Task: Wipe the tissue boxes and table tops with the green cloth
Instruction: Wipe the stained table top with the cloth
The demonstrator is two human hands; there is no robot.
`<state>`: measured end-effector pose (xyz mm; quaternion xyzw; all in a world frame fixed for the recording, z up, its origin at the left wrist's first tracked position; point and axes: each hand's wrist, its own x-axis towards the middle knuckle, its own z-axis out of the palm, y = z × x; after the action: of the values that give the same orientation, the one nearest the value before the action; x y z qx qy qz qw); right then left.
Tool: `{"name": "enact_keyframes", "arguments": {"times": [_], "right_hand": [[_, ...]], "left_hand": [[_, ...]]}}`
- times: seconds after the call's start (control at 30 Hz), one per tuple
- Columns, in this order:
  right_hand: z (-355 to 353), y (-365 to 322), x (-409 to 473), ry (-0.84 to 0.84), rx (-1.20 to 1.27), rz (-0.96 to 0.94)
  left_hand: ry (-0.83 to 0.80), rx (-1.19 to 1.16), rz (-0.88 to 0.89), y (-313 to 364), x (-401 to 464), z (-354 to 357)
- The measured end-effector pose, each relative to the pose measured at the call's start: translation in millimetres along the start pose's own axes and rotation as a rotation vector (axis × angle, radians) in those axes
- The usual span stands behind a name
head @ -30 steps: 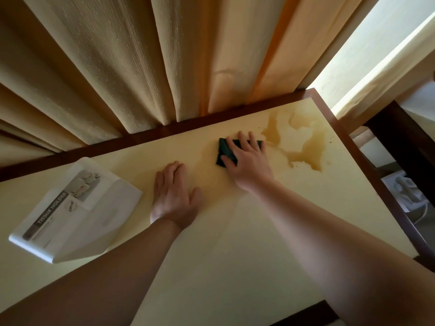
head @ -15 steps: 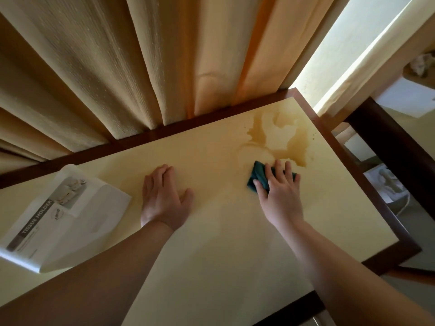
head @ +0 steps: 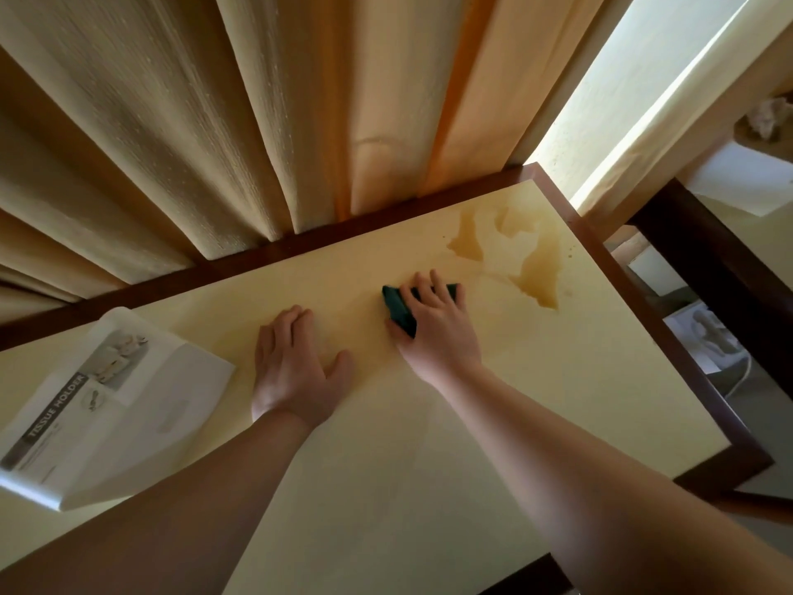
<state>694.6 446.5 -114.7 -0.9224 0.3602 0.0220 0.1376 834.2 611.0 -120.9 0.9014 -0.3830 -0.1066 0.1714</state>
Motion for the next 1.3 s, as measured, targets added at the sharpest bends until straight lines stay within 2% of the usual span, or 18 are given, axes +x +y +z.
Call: {"name": "enact_keyframes", "arguments": {"times": [0.1, 0.2, 0.3, 0.4, 0.57, 0.63, 0.7, 0.83, 0.97, 1.03, 1.17, 1.3], "right_hand": [[13.5, 7.7, -42.4, 0.046, -0.03, -0.088], [20.5, 29.0, -77.1, 0.116, 0.021, -0.085], [12.0, 56.7, -91.2, 0.167, 0.093, 0.106], [0.1, 73.7, -66.7, 0.187, 0.13, 0.309], [-17.2, 68.2, 16.9, 0.151, 0.224, 0.433], [-19.2, 54.5, 40.5, 0.11, 0.254, 0.337], [-18.2, 34.8, 48.2, 0.034, 0.21, 0.156], [-13.1, 4.8, 16.2, -0.104, 0.13, -0.099], [3.2, 6.8, -39.0, -0.045, 0.051, -0.259], [10.8, 17.8, -61.6, 0.009, 0.044, -0.261], [16.7, 51.4, -93.7, 0.105, 0.095, -0.068], [-3.0, 82.7, -93.7, 0.322, 0.371, 0.314]], "left_hand": [[-0.001, 0.002, -0.005, 1.0, -0.6, -1.3], [0.004, 0.005, 0.001, 1.5, -1.3, -2.0], [0.005, 0.004, -0.002, 2.1, -0.6, -2.1], [0.007, 0.006, 0.001, 1.3, -0.6, -2.1], [0.009, -0.002, 0.004, 0.5, -0.3, -0.6], [0.009, -0.006, 0.004, 0.4, 0.2, -0.3], [0.003, -0.008, 0.007, -0.1, 0.7, -0.3], [0.006, 0.004, 0.012, 0.2, 1.7, -0.9], [0.016, 0.007, 0.006, 0.7, 0.7, 0.6], [0.018, 0.01, 0.0, 1.4, 1.3, 0.7], [0.015, 0.03, -0.065, 7.6, 3.5, 0.2], [0.027, 0.029, -0.188, 37.6, 25.2, -2.0]]}}
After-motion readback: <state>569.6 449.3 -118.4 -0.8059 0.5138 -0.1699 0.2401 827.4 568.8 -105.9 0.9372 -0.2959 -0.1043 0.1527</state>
